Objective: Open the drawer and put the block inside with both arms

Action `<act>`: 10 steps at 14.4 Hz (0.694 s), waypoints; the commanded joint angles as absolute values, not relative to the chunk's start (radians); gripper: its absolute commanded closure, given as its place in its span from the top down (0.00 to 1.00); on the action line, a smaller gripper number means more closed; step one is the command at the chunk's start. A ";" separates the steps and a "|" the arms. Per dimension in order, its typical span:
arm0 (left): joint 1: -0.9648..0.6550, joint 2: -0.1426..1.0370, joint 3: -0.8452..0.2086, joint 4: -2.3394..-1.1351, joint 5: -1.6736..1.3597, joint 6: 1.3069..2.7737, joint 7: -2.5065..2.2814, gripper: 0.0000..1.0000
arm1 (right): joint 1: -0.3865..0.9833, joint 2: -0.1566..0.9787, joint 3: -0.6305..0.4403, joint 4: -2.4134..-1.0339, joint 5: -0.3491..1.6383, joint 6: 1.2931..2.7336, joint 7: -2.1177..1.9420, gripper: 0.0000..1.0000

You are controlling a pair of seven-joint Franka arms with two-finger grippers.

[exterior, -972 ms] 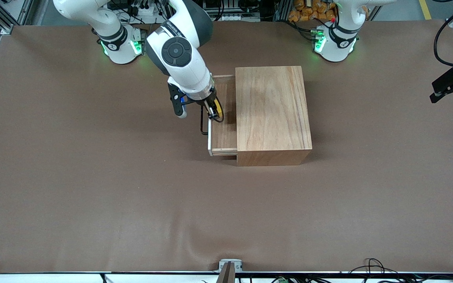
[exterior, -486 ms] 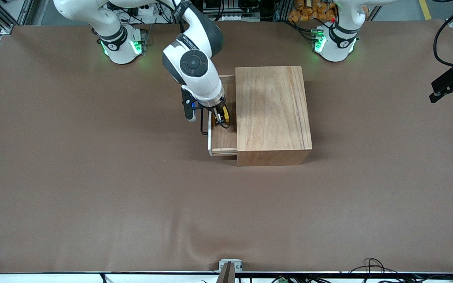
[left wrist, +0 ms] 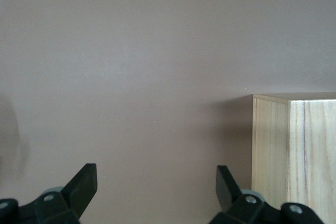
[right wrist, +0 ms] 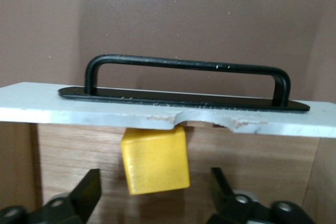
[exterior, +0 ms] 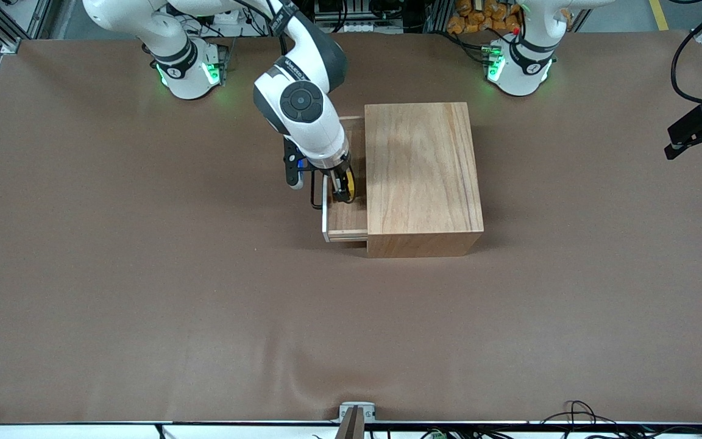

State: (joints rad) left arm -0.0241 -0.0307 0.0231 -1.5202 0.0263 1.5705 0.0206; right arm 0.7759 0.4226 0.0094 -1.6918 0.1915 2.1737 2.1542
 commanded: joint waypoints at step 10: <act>-0.009 -0.028 0.009 -1.508 0.009 1.557 0.025 1.00 | 0.504 0.223 0.005 -1.534 0.150 1.680 1.482 1.00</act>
State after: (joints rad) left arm -0.0241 -0.0305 0.0208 -1.5203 0.0263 1.5705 0.0206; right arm 0.5702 0.2851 -0.0120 -1.5171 0.1523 1.7552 1.6652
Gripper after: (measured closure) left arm 0.000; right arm 0.000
